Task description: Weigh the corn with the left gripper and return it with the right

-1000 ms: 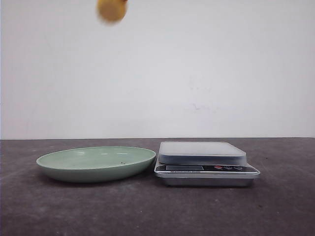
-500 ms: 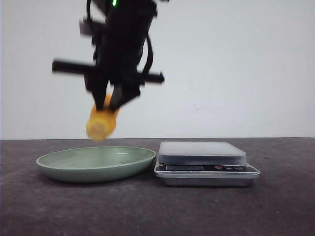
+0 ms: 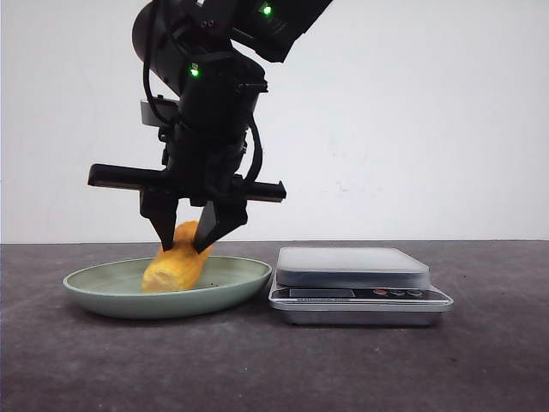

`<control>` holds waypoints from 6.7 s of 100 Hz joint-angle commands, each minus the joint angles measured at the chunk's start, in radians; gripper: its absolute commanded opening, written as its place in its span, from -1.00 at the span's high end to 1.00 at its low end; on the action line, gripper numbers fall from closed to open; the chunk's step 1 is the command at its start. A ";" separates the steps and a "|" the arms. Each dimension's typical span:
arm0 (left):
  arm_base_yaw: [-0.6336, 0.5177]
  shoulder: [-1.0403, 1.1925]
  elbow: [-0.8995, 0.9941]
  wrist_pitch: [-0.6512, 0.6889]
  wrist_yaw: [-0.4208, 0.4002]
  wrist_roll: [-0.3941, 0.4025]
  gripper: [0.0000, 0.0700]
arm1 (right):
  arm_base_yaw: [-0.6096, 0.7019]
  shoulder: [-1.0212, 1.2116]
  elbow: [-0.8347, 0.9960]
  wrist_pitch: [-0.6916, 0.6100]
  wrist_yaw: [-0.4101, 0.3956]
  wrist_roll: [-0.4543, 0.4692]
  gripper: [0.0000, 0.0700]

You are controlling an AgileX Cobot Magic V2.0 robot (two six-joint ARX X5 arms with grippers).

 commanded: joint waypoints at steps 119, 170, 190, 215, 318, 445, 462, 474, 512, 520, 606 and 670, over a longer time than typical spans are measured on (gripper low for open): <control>-0.005 0.001 0.013 0.011 0.000 -0.014 0.19 | -0.458 -0.736 0.022 -0.311 -0.102 -0.470 -0.45; -0.005 0.001 0.006 0.018 0.000 -0.026 0.19 | -0.632 -1.225 0.019 -0.568 -0.145 -0.459 -0.33; -0.005 0.001 0.004 0.019 0.000 -0.026 0.19 | -0.632 -1.374 -0.001 -0.714 -0.055 -0.451 0.59; -0.005 0.001 -0.018 0.019 -0.001 -0.027 0.76 | -0.632 -1.490 -0.107 -0.760 -0.023 -0.443 1.00; -0.005 0.001 -0.037 -0.011 -0.010 -0.023 0.98 | -0.632 -1.535 -0.187 -0.774 -0.021 -0.418 1.00; 0.675 -0.420 -1.345 1.258 0.787 0.138 0.99 | -0.632 -1.535 -0.187 -0.774 -0.021 -0.418 1.00; 0.675 -0.419 -1.426 1.345 0.779 0.188 0.99 | -0.632 -1.535 -0.187 -0.774 -0.021 -0.418 1.00; 0.675 -0.419 -1.438 1.313 0.763 0.257 0.99 | -0.632 -1.535 -0.187 -0.774 -0.021 -0.418 1.00; 0.672 -0.419 -1.438 1.222 0.637 0.345 0.99 | -0.632 -1.535 -0.187 -0.773 -0.020 -0.418 1.00; 0.666 -0.419 -1.438 1.223 0.637 0.344 0.99 | -0.632 -1.535 -0.187 -0.773 -0.021 -0.418 1.00; 0.665 -0.419 -1.437 1.222 0.640 0.344 0.99 | -0.632 -1.535 -0.187 -0.773 -0.019 -0.437 1.00; 0.665 -0.419 -1.437 1.223 0.640 0.344 0.99 | -0.818 -1.760 -0.658 -0.261 -0.134 -0.444 1.00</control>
